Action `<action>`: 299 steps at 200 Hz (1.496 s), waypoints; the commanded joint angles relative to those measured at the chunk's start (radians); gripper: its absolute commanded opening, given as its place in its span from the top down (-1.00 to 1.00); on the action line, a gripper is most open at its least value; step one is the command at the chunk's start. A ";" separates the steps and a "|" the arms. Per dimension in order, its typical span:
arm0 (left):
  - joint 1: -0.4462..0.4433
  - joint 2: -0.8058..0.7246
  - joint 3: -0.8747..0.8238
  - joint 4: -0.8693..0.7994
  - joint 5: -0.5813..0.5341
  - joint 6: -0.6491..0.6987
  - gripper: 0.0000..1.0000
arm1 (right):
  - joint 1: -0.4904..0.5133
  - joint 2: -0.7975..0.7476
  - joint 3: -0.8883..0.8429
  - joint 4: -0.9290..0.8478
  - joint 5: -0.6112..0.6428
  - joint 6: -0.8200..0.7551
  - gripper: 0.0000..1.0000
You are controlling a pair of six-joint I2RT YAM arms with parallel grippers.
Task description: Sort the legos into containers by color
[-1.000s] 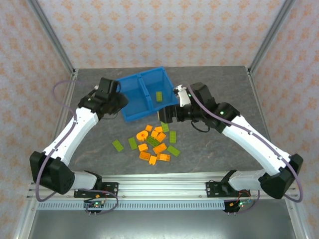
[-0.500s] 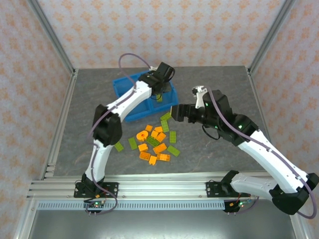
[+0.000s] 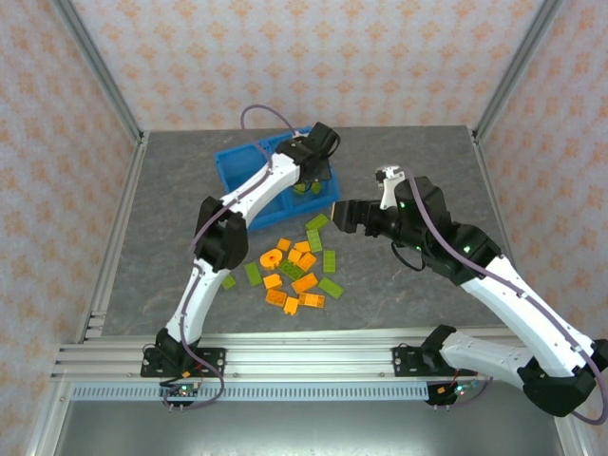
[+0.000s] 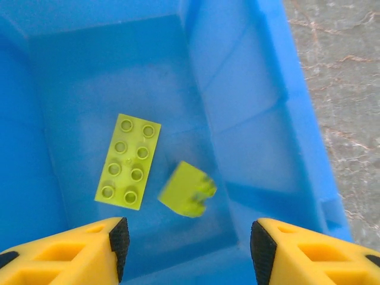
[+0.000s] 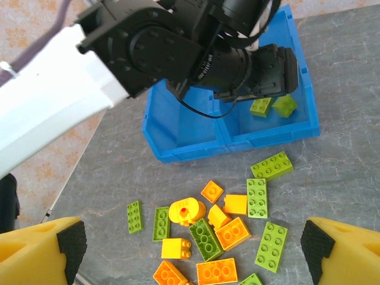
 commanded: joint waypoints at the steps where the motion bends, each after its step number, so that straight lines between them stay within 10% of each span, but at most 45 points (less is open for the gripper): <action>1: 0.000 -0.208 -0.013 -0.052 -0.002 0.006 -0.17 | 0.006 -0.009 -0.007 -0.008 0.034 -0.011 -0.89; 62: 0.000 -0.984 -0.815 -0.017 -0.167 -0.122 -0.15 | 0.005 0.021 -0.063 0.067 0.013 -0.071 -0.95; 109: 0.002 -1.338 -1.336 -0.159 -0.016 -0.398 -0.17 | 0.006 0.151 -0.060 0.163 -0.433 -0.147 -0.97; 149: 0.002 -1.354 -1.647 0.018 0.075 -0.512 -0.28 | 0.015 0.237 -0.043 0.169 -0.472 -0.136 -0.95; 227: 0.092 -1.034 -1.580 0.204 0.013 -0.312 -0.50 | 0.016 0.194 -0.070 0.135 -0.398 -0.128 -0.95; 299: 0.159 -0.978 -1.698 0.335 0.095 -0.313 -0.04 | 0.016 0.194 -0.056 0.139 -0.368 -0.102 -0.95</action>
